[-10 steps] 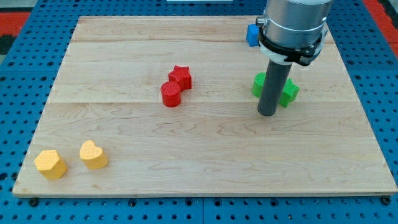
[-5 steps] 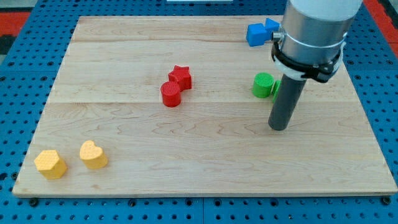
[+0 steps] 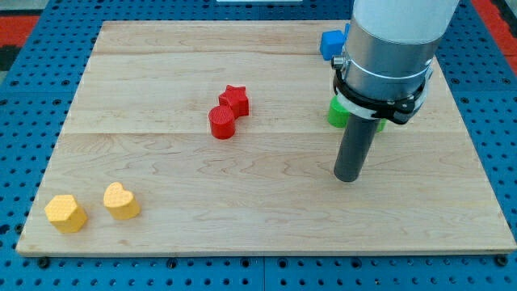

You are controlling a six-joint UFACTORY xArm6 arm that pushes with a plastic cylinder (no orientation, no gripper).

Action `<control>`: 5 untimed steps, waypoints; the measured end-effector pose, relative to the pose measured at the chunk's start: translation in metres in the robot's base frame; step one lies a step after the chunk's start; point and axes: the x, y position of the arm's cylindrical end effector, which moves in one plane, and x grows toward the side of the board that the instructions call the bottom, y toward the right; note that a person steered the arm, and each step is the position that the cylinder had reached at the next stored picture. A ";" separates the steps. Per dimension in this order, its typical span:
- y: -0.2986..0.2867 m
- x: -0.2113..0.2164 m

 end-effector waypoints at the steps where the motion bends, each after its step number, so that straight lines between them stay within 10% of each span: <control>1: 0.000 0.000; 5: 0.023 0.002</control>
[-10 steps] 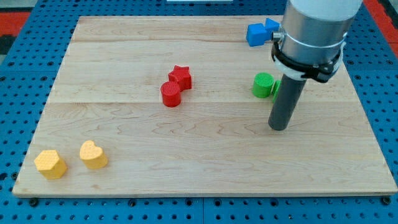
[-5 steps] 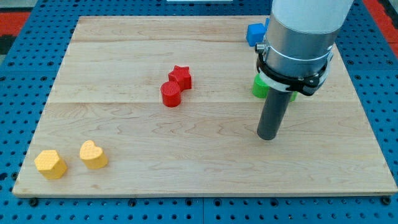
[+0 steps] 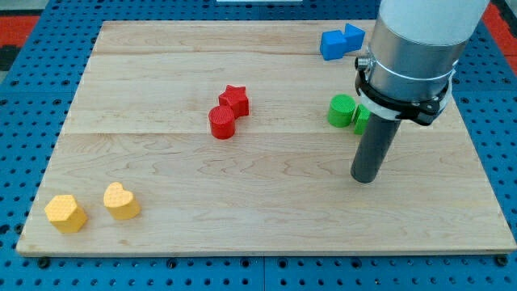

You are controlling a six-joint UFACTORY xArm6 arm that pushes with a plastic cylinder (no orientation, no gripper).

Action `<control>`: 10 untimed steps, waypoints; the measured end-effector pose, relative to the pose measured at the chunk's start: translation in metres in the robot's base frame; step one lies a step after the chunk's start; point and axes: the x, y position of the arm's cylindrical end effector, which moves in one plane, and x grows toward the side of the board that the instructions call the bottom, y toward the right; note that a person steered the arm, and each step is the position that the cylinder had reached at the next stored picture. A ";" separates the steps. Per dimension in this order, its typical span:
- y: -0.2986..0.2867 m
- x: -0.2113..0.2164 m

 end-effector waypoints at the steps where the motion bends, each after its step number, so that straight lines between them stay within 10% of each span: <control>1: 0.002 0.002; 10: -0.038 -0.003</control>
